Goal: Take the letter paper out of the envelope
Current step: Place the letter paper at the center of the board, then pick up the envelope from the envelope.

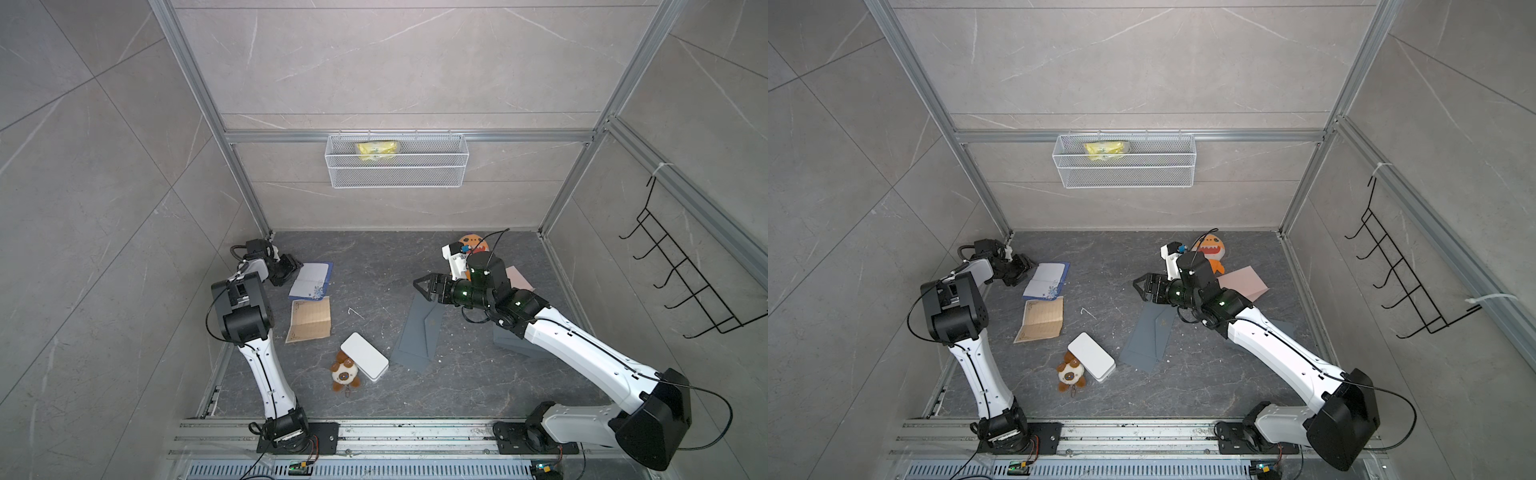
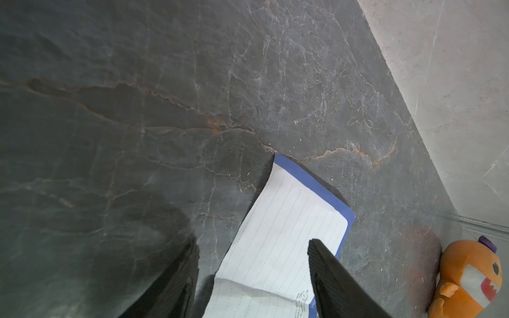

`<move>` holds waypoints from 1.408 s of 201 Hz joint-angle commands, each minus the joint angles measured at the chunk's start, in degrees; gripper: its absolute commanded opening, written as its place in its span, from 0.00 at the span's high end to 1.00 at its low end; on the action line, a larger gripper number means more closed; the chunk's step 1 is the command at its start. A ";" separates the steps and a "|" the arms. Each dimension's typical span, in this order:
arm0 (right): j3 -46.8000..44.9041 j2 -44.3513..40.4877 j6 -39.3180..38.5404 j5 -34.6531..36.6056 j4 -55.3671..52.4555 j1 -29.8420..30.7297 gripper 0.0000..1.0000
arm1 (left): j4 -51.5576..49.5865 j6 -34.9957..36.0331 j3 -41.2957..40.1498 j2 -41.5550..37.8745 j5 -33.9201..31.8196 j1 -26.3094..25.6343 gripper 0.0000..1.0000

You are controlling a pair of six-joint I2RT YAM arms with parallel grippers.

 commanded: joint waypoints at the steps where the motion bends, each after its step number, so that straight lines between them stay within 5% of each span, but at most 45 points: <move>1: -0.42 -1.00 -1.25 4.73 -4.16 -0.09 0.24 | 0.46 -1.22 -0.81 -6.83 -0.13 0.13 0.33; 70: 5.43 3.38 -5.77 15.72 -18.69 -0.04 0.25 | -4.91 -4.97 -4.82 -17.67 1.14 -5.10 0.33; 154: 14.35 16.58 -9.29 31.47 -35.08 9.06 0.27 | -3.26 -16.87 -13.85 -29.45 6.79 -24.48 0.38; 213: 27.50 34.11 1.76 39.39 -49.93 15.63 0.26 | 0.84 -27.93 -29.93 -43.03 7.02 -31.93 0.47; 283: 28.66 43.35 11.31 40.99 -51.43 17.69 0.30 | 0.61 -35.35 -46.01 -61.18 5.05 -35.77 0.46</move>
